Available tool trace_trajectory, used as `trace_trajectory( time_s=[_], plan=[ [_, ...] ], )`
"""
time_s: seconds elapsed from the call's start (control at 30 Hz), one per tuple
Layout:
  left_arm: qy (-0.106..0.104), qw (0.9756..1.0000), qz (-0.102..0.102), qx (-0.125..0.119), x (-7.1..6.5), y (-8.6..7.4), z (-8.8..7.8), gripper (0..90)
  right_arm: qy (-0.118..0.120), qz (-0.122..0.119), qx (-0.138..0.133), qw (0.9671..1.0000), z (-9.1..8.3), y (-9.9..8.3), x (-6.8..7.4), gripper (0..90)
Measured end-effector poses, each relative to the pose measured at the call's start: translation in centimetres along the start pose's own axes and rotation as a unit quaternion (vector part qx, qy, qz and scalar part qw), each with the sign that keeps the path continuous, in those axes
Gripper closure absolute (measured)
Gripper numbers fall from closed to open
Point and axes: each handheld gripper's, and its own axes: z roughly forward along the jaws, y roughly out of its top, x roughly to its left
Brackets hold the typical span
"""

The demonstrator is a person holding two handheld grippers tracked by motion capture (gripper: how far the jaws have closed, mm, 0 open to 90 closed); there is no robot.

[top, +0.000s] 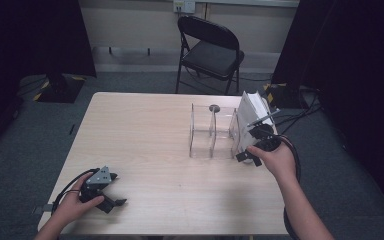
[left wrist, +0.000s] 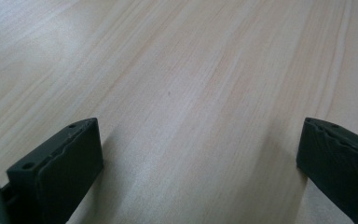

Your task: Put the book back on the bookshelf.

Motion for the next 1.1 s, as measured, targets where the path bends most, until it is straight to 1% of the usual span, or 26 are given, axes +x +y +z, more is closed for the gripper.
trace_trajectory(
  time_s=[0.03, 0.13, 0.27, 0.4, 0.5, 0.53, 0.57, 0.6, 0.7, 0.73, 0.77, 0.8, 0.9, 0.93, 1.0, 1.1],
  plan=[
    [0.000, 1.0000, 0.000, 0.000, 0.0, 0.0, 0.0, 0.0, 0.001, 0.000, 0.000, 1.0000, 0.1, 0.0, 0.1, 27.1],
    [-0.001, 1.0000, -0.001, 0.000, 0.0, 0.0, 0.0, 0.0, 0.007, -0.011, -0.003, 0.9999, 0.3, 0.0, 0.3, 27.1],
    [-0.001, 1.0000, -0.001, 0.000, 0.0, 0.0, 0.0, 0.0, 0.015, -0.014, -0.006, 0.9998, 0.7, -0.1, 0.8, 27.1],
    [-0.001, 1.0000, -0.001, 0.000, 0.0, 0.0, 0.0, 0.0, 0.020, -0.023, -0.003, 0.9995, 1.2, -0.2, 1.3, 27.1],
    [-0.001, 1.0000, -0.001, 0.001, 0.0, 0.0, 0.0, 0.0, 0.023, -0.023, -0.002, 0.9995, 1.5, -0.1, 1.7, 27.1],
    [-0.001, 1.0000, -0.002, 0.000, 0.0, 0.0, 0.0, 0.0, 0.025, -0.027, -0.002, 0.9993, 1.7, -0.1, 1.8, 27.1],
    [-0.001, 1.0000, -0.001, 0.000, 0.0, 0.0, 0.0, 0.0, 0.025, -0.024, 0.004, 0.9994, 1.7, -0.1, 2.0, 27.1],
    [-0.001, 1.0000, -0.001, 0.000, 0.0, 0.0, 0.0, 0.0, 0.027, -0.025, 0.001, 0.9993, 1.9, -0.1, 2.1, 27.1],
    [-0.001, 1.0000, -0.002, 0.000, 0.0, 0.0, 0.0, 0.0, 0.031, -0.034, 0.001, 0.9989, 2.2, -0.1, 2.4, 27.1],
    [-0.001, 1.0000, -0.001, 0.000, 0.0, 0.0, 0.0, 0.0, 0.031, -0.031, -0.001, 0.9990, 2.3, 0.0, 2.5, 27.0],
    [-0.001, 1.0000, -0.002, 0.001, 0.0, 0.0, 0.0, 0.0, 0.033, -0.035, -0.002, 0.9988, 2.3, 0.0, 2.6, 26.9],
    [-0.001, 1.0000, -0.001, 0.000, 0.0, 0.0, 0.0, 0.0, 0.035, -0.033, -0.003, 0.9989, 2.4, 0.0, 2.7, 27.0],
    [-0.001, 1.0000, -0.002, 0.000, 0.0, 0.0, 0.0, 0.0, 0.041, -0.036, -0.006, 0.9985, 2.8, -0.1, 2.9, 27.0],
    [-0.001, 1.0000, -0.001, 0.000, 0.0, 0.0, 0.0, 0.0, 0.043, -0.034, -0.008, 0.9985, 2.9, -0.1, 3.0, 27.0],
    [-0.001, 1.0000, -0.002, 0.000, 0.0, 0.0, 0.0, 0.0, 0.057, -0.029, -0.010, 0.9979, 3.1, -0.2, 3.2, 27.0],
    [-0.002, 1.0000, -0.001, 0.000, 0.0, 0.0, 0.0, 0.0, 0.060, -0.034, -0.008, 0.9976, 3.5, -0.2, 3.4, 27.0]
  ],
)
